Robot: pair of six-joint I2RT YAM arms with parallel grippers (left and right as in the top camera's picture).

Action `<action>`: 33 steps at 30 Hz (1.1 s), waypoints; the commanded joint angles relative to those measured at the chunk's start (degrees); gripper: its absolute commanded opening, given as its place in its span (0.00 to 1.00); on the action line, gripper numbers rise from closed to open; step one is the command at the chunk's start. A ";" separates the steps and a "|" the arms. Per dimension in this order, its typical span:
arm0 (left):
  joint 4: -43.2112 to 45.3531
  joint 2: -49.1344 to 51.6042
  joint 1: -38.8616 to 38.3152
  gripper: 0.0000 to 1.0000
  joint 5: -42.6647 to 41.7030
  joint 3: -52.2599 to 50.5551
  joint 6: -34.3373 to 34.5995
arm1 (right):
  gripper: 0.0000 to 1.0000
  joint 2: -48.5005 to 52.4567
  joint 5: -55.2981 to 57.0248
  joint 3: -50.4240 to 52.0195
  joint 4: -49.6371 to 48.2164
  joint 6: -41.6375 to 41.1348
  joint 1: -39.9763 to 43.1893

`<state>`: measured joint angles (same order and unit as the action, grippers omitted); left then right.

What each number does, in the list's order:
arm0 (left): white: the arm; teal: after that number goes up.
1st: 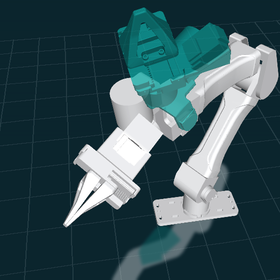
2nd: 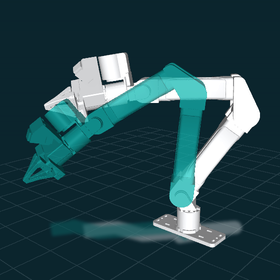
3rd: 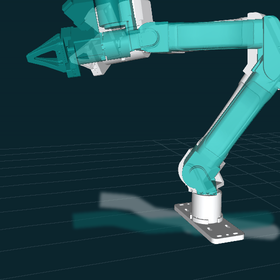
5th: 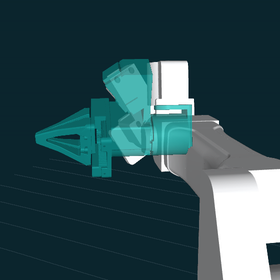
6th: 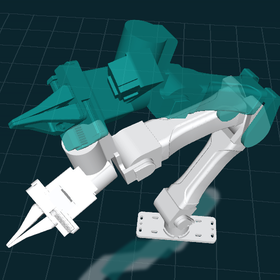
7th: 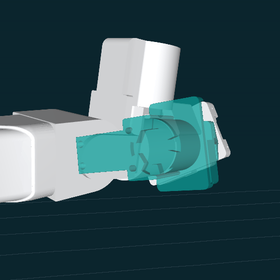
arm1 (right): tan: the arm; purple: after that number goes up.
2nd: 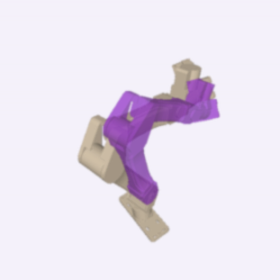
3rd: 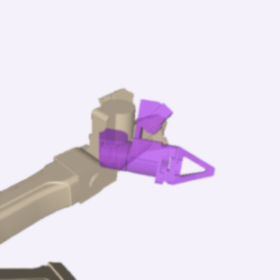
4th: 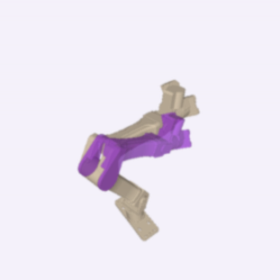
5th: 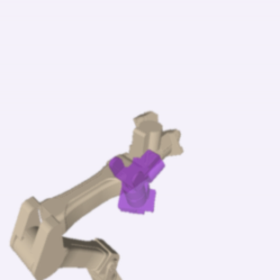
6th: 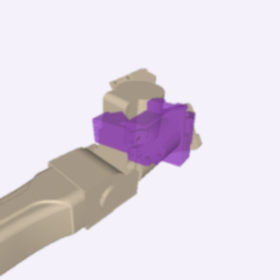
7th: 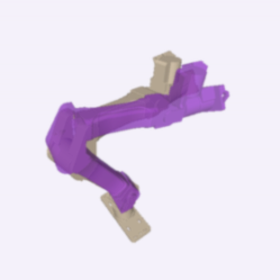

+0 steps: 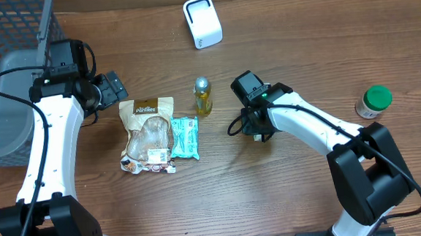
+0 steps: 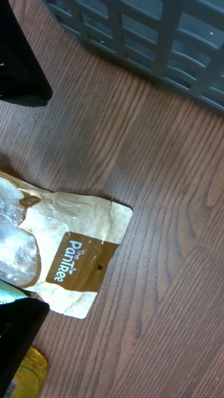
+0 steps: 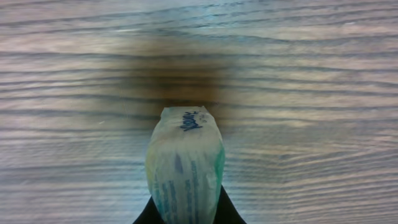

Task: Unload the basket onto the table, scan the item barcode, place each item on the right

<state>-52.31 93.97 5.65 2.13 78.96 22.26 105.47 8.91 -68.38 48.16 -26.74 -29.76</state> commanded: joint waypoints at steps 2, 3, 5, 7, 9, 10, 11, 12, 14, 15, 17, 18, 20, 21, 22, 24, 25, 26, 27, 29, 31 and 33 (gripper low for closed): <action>0.07 -0.61 -0.15 1.00 -0.26 0.70 -0.44 | 0.04 -7.82 -8.72 -1.90 0.44 0.24 1.64; 0.07 -0.61 -0.15 1.00 -0.26 0.70 -0.44 | 0.04 -8.81 -10.27 -1.90 0.61 0.24 2.19; 0.09 -0.61 -0.15 0.99 -0.26 0.70 -0.44 | 0.04 -10.93 -14.32 -1.88 1.03 0.33 3.61; 0.09 -0.61 -0.15 1.00 -0.26 0.70 -0.44 | 0.04 -12.57 -19.98 -1.88 1.29 3.17 5.14; 0.07 -0.61 -0.15 1.00 -0.26 0.70 -0.44 | 0.04 -13.57 -26.51 -1.88 1.33 6.54 6.60; 0.07 -0.61 -0.15 1.00 -0.26 0.70 -0.44 | 0.04 -13.92 -34.23 -1.88 1.51 10.03 8.15; 0.07 -0.61 -0.15 1.00 -0.26 0.70 -0.44 | 0.04 -13.94 -38.47 -1.88 1.51 11.87 8.94; 0.07 -0.61 -0.15 1.00 -0.26 0.70 -0.44 | 0.04 -13.94 -42.34 -1.88 1.51 13.44 9.68; 0.09 -0.61 -0.15 1.00 -0.26 0.70 -0.44 | 0.04 -13.94 -48.74 -1.84 1.68 15.82 11.06; 0.09 -0.61 -0.15 1.00 -0.26 0.70 -0.44 | 0.04 -13.94 -51.36 -1.84 1.68 16.76 11.67; 0.07 -0.61 -0.15 1.00 -0.26 0.70 -0.44 | 0.04 -13.94 -57.22 -1.81 1.77 18.36 13.14; 0.09 -0.61 -0.15 1.00 -0.26 0.70 -0.44 | 0.04 -13.94 -59.08 -1.81 1.88 18.36 13.66; 0.07 -0.61 -0.15 1.00 -0.26 0.70 -0.44 | 0.04 -13.94 -65.70 -1.81 1.97 20.46 15.04; 0.09 -0.61 -0.15 1.00 -0.26 0.70 -0.44 | 0.04 -13.94 -69.40 -1.81 2.14 22.86 15.50; 0.07 -0.61 -0.15 0.99 -0.26 0.70 -0.44 | 0.04 -13.94 -72.54 -1.81 2.40 24.81 15.85; 0.07 -0.61 -0.15 0.99 -0.26 0.70 -0.44 | 0.04 -13.94 -82.05 -1.81 3.91 31.39 16.76; 0.07 -0.61 -0.15 1.00 -0.26 0.70 -0.44 | 0.04 -13.94 -84.48 -1.81 4.52 33.29 17.07; 0.07 -0.61 -0.15 1.00 -0.26 0.70 -0.44 | 0.04 -13.94 -86.29 -1.81 5.03 34.69 17.29; 0.09 -0.61 -0.15 1.00 -0.26 0.70 -0.44 | 0.04 -13.94 -88.13 -1.81 5.57 35.89 17.55; 0.09 -0.61 -0.15 1.00 -0.26 0.70 -0.44 | 0.04 -13.94 -91.14 -1.81 6.25 37.20 18.03; 0.09 -0.61 -0.15 1.00 -0.26 0.70 -0.44 | 0.04 -13.94 -94.27 -1.81 6.64 37.77 18.38; 0.07 -0.61 -0.15 1.00 -0.26 0.70 -0.44 | 0.04 -13.94 -96.87 -1.81 6.64 37.77 18.38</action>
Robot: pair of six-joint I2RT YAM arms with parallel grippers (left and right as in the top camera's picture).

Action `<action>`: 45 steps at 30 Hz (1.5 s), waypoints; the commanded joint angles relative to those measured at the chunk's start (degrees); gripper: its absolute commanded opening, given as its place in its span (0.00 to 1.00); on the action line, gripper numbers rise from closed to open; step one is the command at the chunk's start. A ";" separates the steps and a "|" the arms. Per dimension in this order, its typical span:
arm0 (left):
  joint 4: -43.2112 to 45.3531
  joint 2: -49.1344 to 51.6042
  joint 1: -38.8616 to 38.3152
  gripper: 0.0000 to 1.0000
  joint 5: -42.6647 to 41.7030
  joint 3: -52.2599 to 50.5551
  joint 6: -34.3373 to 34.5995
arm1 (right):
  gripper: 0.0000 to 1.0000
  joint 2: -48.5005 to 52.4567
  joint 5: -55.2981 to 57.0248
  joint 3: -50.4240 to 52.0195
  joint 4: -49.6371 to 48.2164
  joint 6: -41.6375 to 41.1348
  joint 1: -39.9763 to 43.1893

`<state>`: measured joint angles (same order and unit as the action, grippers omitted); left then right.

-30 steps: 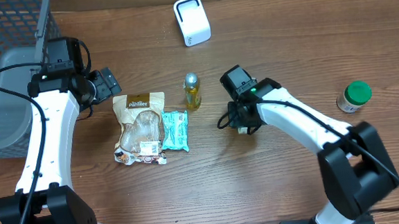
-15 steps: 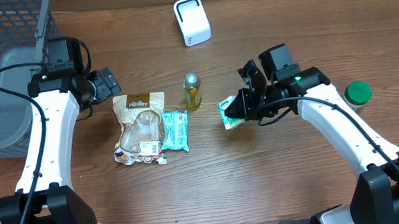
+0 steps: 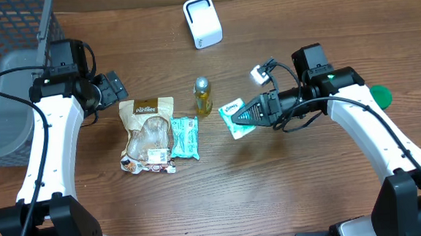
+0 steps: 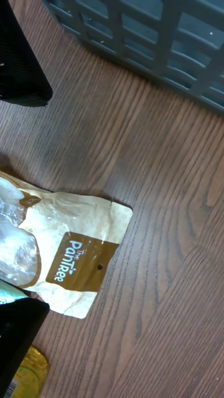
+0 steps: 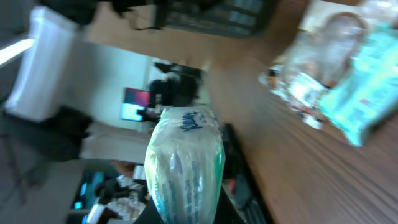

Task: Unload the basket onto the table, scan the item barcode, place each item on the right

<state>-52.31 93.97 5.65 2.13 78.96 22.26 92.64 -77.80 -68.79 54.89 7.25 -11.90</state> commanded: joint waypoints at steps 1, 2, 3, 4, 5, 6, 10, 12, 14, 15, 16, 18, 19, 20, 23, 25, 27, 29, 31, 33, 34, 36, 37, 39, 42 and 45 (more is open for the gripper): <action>0.09 -0.61 -0.15 1.00 -0.26 0.70 -0.44 | 0.04 -1.11 -11.30 -1.40 -0.11 3.78 0.52; 0.07 -0.61 -0.15 1.00 -0.26 0.70 -0.44 | 0.04 -1.11 -12.17 -1.40 -0.13 3.78 0.52; 0.09 -0.61 -0.15 0.99 -0.26 0.70 -0.44 | 0.04 -1.11 -12.15 -1.40 -0.09 3.74 0.52; 0.07 -0.61 -0.15 0.99 -0.26 0.70 -0.44 | 0.04 -1.11 -12.15 -1.40 -0.09 3.74 0.52; 0.09 -0.61 -0.15 1.00 -0.26 0.70 -0.44 | 0.04 -1.11 -12.15 -1.40 -0.07 3.74 0.52; 0.09 -0.61 -0.15 1.00 -0.26 0.70 -0.44 | 0.04 -1.11 -12.15 -1.40 -0.07 3.72 0.52; 0.07 -0.61 -0.15 1.00 -0.26 0.70 -0.44 | 0.04 -1.11 -12.15 -1.40 -0.07 3.69 0.52; 0.07 -0.61 -0.15 1.00 -0.26 0.70 -0.44 | 0.04 -1.11 -12.15 -1.40 -0.07 3.72 0.52; 0.07 -0.61 -0.15 1.00 -0.26 0.70 -0.44 | 0.04 -1.11 -12.13 -1.40 -0.09 3.72 0.52; 0.07 -0.61 -0.15 1.00 -0.26 0.70 -0.44 | 0.04 -1.11 -12.13 -1.40 -0.09 3.69 0.52; 0.09 -0.61 -0.15 1.00 -0.26 0.70 -0.44 | 0.04 -1.11 -12.13 -1.40 -0.09 3.69 0.50; 0.09 -0.61 -0.15 0.99 -0.26 0.70 -0.44 | 0.04 -1.11 -12.09 -1.40 -0.09 3.69 0.50; 0.09 -0.61 -0.15 1.00 -0.26 0.70 -0.44 | 0.04 -1.11 -12.09 -1.40 -0.07 3.69 0.50; 0.07 -0.61 -0.15 1.00 -0.26 0.70 -0.44 | 0.04 -1.11 -12.09 -1.40 -0.09 3.72 0.50; 0.09 -0.61 -0.15 0.99 -0.26 0.70 -0.44 | 0.04 -1.11 -10.64 -1.40 -0.13 3.72 0.50; 0.09 -0.61 -0.15 1.00 -0.26 0.70 -0.44 | 0.04 -1.11 -9.01 -1.40 -0.11 3.72 0.50; 0.09 -0.61 -0.15 1.00 -0.26 0.70 -0.44 | 0.04 -1.11 -7.23 -1.40 -0.11 3.72 0.50; 0.09 -0.61 -0.15 0.99 -0.26 0.70 -0.44 | 0.04 -1.09 -4.90 -1.40 -0.11 3.72 0.50; 0.07 -0.61 -0.15 1.00 -0.26 0.70 -0.44 | 0.04 -1.11 -2.10 -1.40 -0.11 3.69 0.50; 0.09 -0.61 -0.15 1.00 -0.26 0.70 -0.44 | 0.04 -1.09 -0.07 -1.40 -0.11 3.69 0.50; 0.07 -0.61 -0.15 1.00 -0.26 0.70 -0.44 | 0.04 -1.09 1.14 -1.40 -0.11 3.69 0.50; 0.07 -0.61 -0.15 1.00 -0.26 0.70 -0.44 | 0.04 -1.09 2.16 -1.40 -0.11 3.69 0.50; 0.09 -0.61 -0.15 1.00 -0.26 0.70 -0.44 | 0.04 -1.09 2.91 -1.40 -0.11 3.69 0.50; 0.09 -0.61 -0.15 1.00 -0.26 0.70 -0.44 | 0.04 -1.09 5.05 -1.40 -0.11 3.69 0.50; 0.07 -0.61 -0.15 1.00 -0.26 0.70 -0.44 | 0.04 -1.09 7.67 -1.40 -0.11 3.52 0.50; 0.07 -0.61 -0.15 1.00 -0.26 0.70 -0.44 | 0.04 -1.09 9.90 -1.40 -0.07 3.50 0.50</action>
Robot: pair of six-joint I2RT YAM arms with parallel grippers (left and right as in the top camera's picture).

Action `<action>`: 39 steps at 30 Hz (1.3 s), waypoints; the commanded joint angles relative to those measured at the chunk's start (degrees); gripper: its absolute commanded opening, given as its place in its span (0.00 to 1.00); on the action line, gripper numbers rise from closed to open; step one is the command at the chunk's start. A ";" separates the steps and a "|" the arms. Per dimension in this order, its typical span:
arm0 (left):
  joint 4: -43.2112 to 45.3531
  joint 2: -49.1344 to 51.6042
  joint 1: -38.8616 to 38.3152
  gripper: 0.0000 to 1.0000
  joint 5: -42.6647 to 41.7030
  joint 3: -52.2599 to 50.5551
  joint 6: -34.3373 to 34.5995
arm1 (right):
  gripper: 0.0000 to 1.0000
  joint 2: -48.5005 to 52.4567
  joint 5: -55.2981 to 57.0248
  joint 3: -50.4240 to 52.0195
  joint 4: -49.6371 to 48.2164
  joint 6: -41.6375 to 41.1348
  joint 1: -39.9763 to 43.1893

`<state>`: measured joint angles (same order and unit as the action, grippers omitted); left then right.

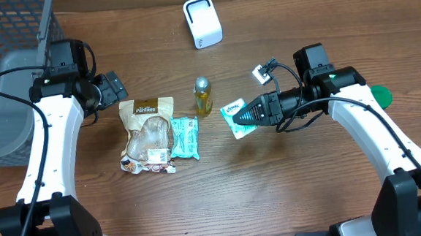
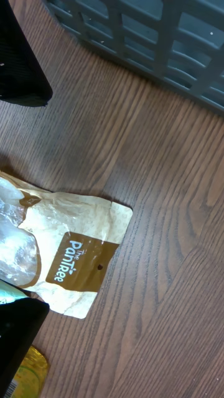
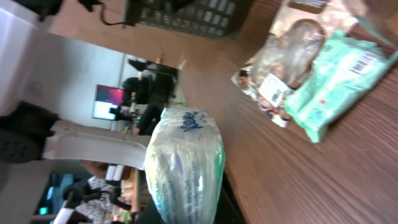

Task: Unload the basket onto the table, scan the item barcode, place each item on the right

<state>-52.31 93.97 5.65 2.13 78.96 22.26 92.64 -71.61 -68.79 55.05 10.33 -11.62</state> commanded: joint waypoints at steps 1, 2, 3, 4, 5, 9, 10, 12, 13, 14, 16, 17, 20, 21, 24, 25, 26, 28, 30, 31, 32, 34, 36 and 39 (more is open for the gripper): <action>0.09 -0.61 -0.15 0.99 -0.26 0.70 -0.44 | 0.04 -1.09 4.11 -1.40 -0.22 0.42 0.22; 0.07 -0.61 -0.15 1.00 -0.26 0.70 -0.44 | 0.04 -1.09 4.09 -1.40 -0.22 0.42 0.22; 0.09 -0.61 -0.15 0.99 -0.26 0.70 -0.44 | 0.04 -1.09 4.07 -1.40 -0.22 0.39 0.22; 0.07 -0.61 -0.15 1.00 -0.26 0.70 -0.44 | 0.04 -1.09 4.09 -1.40 -0.24 0.39 0.22; 0.07 -0.61 -0.15 1.00 -0.26 0.70 -0.44 | 0.04 -1.09 4.09 -1.40 -0.24 0.42 0.22; 0.09 -0.61 -0.15 1.00 -0.26 0.70 -0.44 | 0.04 -1.07 4.35 -1.40 -0.24 0.39 0.22; 0.09 -0.61 -0.15 1.00 -0.26 0.70 -0.44 | 0.04 -1.07 4.98 -1.40 -0.26 0.26 0.22; 0.07 -0.61 -0.15 1.00 -0.26 0.70 -0.44 | 0.04 -1.07 6.99 -1.40 -0.24 0.20 0.22; 0.07 -0.61 -0.15 1.00 -0.26 0.70 -0.44 | 0.04 -1.07 8.66 -1.38 -0.24 0.20 0.17; 0.09 -0.61 -0.15 1.00 -0.26 0.70 -0.44 | 0.04 -1.07 10.25 -1.33 -0.22 -0.13 0.09; 0.07 -0.61 -0.15 0.99 -0.26 0.70 -0.44 | 0.04 -1.07 13.07 -1.31 -0.28 -1.55 0.00; 0.09 -0.61 -0.15 1.00 -0.26 0.70 -0.44 | 0.04 -1.07 14.84 -1.31 -0.28 -2.47 0.00; 0.07 -0.61 -0.15 1.00 -0.26 0.70 -0.44 | 0.04 -1.07 18.49 -1.29 -0.24 -3.50 0.00; 0.09 -0.61 -0.15 1.00 -0.26 0.70 -0.44 | 0.04 -1.07 19.10 -1.29 -0.24 -3.50 0.00; 0.09 -0.61 -0.15 1.00 -0.26 0.70 -0.44 | 0.04 -1.07 19.85 -1.29 -0.28 -3.48 0.00; 0.09 -0.61 -0.15 0.99 -0.26 0.70 -0.44 | 0.04 -1.07 20.52 -1.29 -0.26 -3.50 0.00; 0.07 -0.61 -0.15 1.00 -0.26 0.70 -0.44 | 0.04 -1.07 21.33 -1.29 -0.26 -3.48 0.00; 0.09 -0.61 -0.15 1.00 -0.26 0.70 -0.44 | 0.04 -1.07 22.71 -1.22 -0.26 -3.50 0.00; 0.09 -0.61 -0.15 1.00 -0.26 0.70 -0.44 | 0.04 -1.07 23.43 -0.81 -0.35 -3.63 0.00; 0.09 -0.61 -0.15 0.99 -0.26 0.70 -0.44 | 0.04 -1.05 24.04 -0.57 -0.50 -4.44 0.00; 0.07 -0.61 -0.15 1.00 -0.26 0.70 -0.44 | 0.04 -1.03 25.14 -0.26 -0.79 -5.60 0.00; 0.09 -0.61 -0.15 1.00 -0.26 0.70 -0.44 | 0.04 -1.01 29.18 0.24 -1.33 -9.16 0.00; 0.07 -0.61 -0.15 1.00 -0.26 0.70 -0.44 | 0.04 -1.01 32.33 0.24 -1.38 -11.50 0.00; 0.09 -0.61 -0.15 1.00 -0.26 0.70 -0.44 | 0.04 -1.01 34.56 0.24 -1.55 -13.31 0.00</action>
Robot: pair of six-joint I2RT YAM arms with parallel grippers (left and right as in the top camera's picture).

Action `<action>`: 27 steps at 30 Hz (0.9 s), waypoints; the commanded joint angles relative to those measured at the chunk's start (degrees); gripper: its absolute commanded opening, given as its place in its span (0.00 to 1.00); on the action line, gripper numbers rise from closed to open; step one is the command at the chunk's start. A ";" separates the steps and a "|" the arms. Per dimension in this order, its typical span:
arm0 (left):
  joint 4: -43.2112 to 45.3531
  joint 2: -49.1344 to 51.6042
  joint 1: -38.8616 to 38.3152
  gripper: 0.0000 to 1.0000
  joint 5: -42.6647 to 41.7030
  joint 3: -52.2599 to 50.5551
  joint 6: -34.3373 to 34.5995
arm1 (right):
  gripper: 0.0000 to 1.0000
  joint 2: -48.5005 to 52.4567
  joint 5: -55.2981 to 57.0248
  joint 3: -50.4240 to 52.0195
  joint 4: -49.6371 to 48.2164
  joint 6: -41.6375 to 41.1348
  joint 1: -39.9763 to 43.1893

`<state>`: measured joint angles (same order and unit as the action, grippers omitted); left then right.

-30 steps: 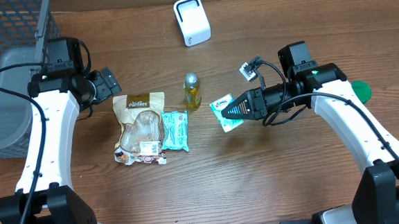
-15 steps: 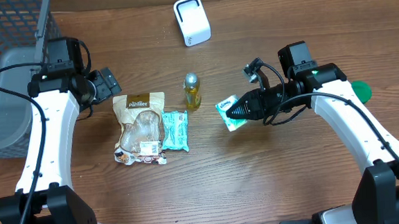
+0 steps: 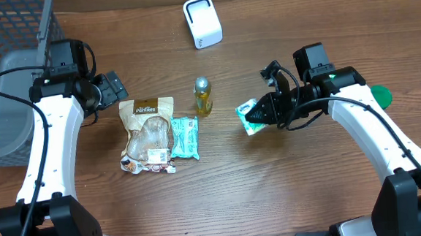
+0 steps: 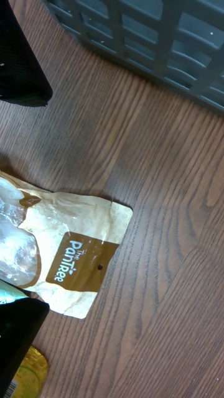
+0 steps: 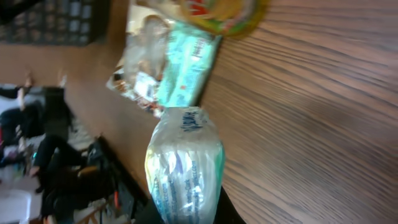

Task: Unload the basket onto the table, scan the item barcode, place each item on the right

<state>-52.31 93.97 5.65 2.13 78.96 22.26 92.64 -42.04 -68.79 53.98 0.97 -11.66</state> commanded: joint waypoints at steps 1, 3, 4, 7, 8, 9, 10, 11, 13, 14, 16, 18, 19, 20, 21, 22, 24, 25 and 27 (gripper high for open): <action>0.07 -0.61 -0.15 1.00 -0.26 0.70 -0.44 | 0.04 -1.01 5.62 0.24 -0.59 -4.26 0.04; 0.09 -0.61 -0.15 1.00 -0.26 0.70 -0.44 | 0.04 -1.01 6.23 0.22 -0.87 -4.26 0.04; 0.07 -0.61 -0.15 0.99 -0.26 0.70 -0.44 | 0.04 -1.01 6.45 0.22 -0.96 -4.31 0.04; 0.07 -0.61 -0.15 0.99 -0.26 0.70 -0.44 | 0.04 -1.01 6.47 0.24 -1.33 -4.68 0.04; 0.09 -0.61 -0.15 0.99 -0.26 0.70 -0.44 | 0.04 -1.01 6.47 0.24 -1.38 -4.70 0.04; 0.09 -0.61 -0.15 0.99 -0.26 0.70 -0.44 | 0.04 -1.01 6.49 0.22 -1.51 -5.07 0.04; 0.09 -0.61 -0.15 1.00 -0.26 0.70 -0.44 | 0.04 -1.01 6.69 0.22 -1.75 -5.88 0.04; 0.07 -0.61 -0.15 1.00 -0.26 0.70 -0.44 | 0.04 -1.01 6.67 0.22 -2.10 -6.73 0.04; 0.09 -0.61 -0.15 1.00 -0.26 0.70 -0.44 | 0.04 -1.01 6.67 0.22 -2.78 -8.61 0.04; 0.09 -0.61 -0.15 0.99 -0.26 0.70 -0.44 | 0.04 -1.01 6.64 0.22 -3.19 -9.11 0.04; 0.09 -0.61 -0.15 1.00 -0.26 0.70 -0.44 | 0.04 -1.01 6.69 0.22 -3.98 -9.81 0.04; 0.09 -0.61 -0.15 0.99 -0.26 0.70 -0.44 | 0.04 -1.01 6.95 0.22 -4.70 -10.01 0.04; 0.09 -0.61 -0.15 1.00 -0.26 0.70 -0.44 | 0.04 -1.01 7.43 0.22 -5.03 -10.08 0.04; 0.09 -0.61 -0.15 0.99 -0.26 0.70 -0.44 | 0.04 -1.01 8.26 0.22 -5.40 -10.45 0.04; 0.07 -0.61 -0.15 1.00 -0.26 0.70 -0.44 | 0.04 -1.01 10.25 0.24 -6.03 -11.65 0.04; 0.07 -0.61 -0.15 1.00 -0.26 0.70 -0.44 | 0.04 -1.01 12.11 0.22 -6.67 -12.81 0.04; 0.09 -0.61 -0.15 1.00 -0.26 0.70 -0.44 | 0.04 -1.01 15.67 0.22 -8.46 -15.28 0.04; 0.09 -0.61 -0.15 1.00 -0.26 0.70 -0.44 | 0.04 -1.01 17.14 0.22 -9.88 -16.50 0.04; 0.09 -0.61 -0.15 1.00 -0.26 0.70 -0.44 | 0.04 -1.01 18.45 0.22 -12.28 -17.84 0.04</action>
<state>-52.34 93.97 5.65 2.13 78.96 22.26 92.64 -28.95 -68.77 44.14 -12.60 -11.66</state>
